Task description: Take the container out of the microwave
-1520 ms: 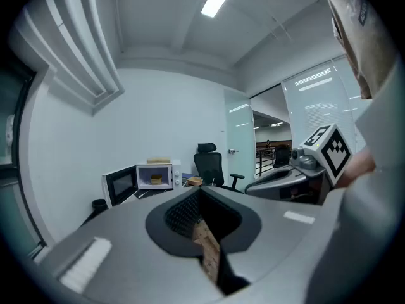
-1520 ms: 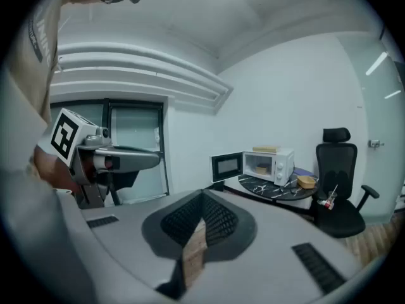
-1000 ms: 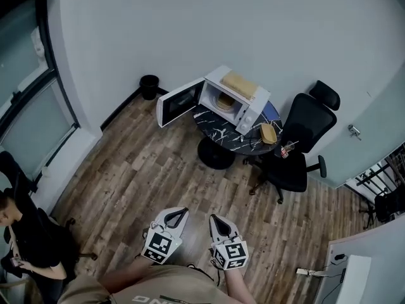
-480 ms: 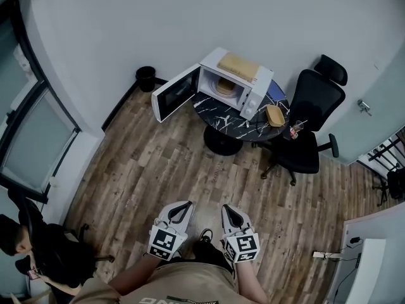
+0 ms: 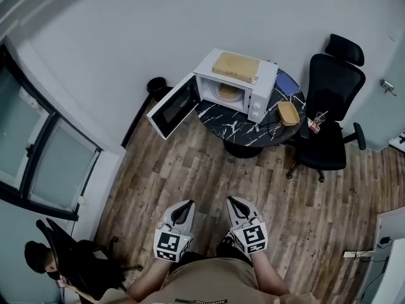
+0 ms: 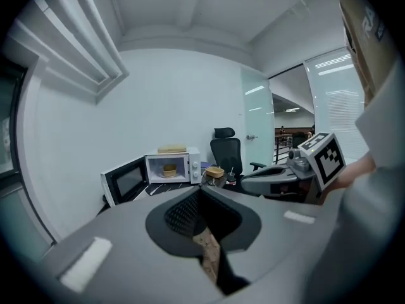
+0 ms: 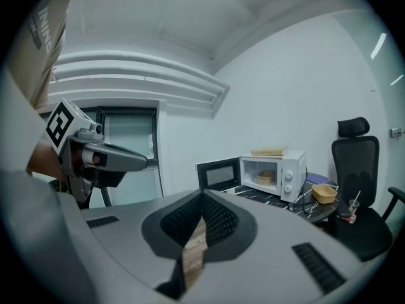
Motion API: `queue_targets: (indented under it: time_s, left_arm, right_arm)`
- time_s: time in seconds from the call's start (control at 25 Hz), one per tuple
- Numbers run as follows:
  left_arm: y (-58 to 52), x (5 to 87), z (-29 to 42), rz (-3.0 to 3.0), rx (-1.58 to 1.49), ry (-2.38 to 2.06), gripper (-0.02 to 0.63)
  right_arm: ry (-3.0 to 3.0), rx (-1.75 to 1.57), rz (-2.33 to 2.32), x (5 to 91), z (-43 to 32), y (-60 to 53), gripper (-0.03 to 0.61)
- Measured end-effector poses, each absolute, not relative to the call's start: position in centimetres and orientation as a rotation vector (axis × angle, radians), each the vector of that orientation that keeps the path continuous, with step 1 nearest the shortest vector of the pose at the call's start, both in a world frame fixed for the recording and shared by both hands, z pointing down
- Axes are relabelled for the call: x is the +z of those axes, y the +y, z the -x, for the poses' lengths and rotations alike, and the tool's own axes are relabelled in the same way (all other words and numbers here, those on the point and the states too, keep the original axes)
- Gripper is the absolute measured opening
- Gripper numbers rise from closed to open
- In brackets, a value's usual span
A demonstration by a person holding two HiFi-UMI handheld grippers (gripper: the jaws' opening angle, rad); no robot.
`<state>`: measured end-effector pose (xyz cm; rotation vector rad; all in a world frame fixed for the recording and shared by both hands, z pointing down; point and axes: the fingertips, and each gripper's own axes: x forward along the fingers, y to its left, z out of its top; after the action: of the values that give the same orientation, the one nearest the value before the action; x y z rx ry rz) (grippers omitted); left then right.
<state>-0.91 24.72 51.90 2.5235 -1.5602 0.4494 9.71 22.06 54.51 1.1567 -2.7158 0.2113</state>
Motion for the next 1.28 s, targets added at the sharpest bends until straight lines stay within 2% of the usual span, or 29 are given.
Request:
queue_targets:
  time_s: [0.48,1.04,1.28]
  left_arm:
    - [18.5,52.0,-1.9,-2.446,0.463,-1.6,0.006]
    - [12.9,53.7,2.7,-2.479,0.42,-1.54,0.006]
    - [8.7,52.3,4.9,-2.684,0.466,-1.44,0.006]
  right_arm:
    - [-2.748,0.267,-1.061,56.0,-11.2,17.0,0.008]
    - [-2.663,0.294,-1.147,57.2,-7.4,11.9,0.008]
    - [-2.609,0.123,-1.192,54.4,-3.4,8.7,0.008]
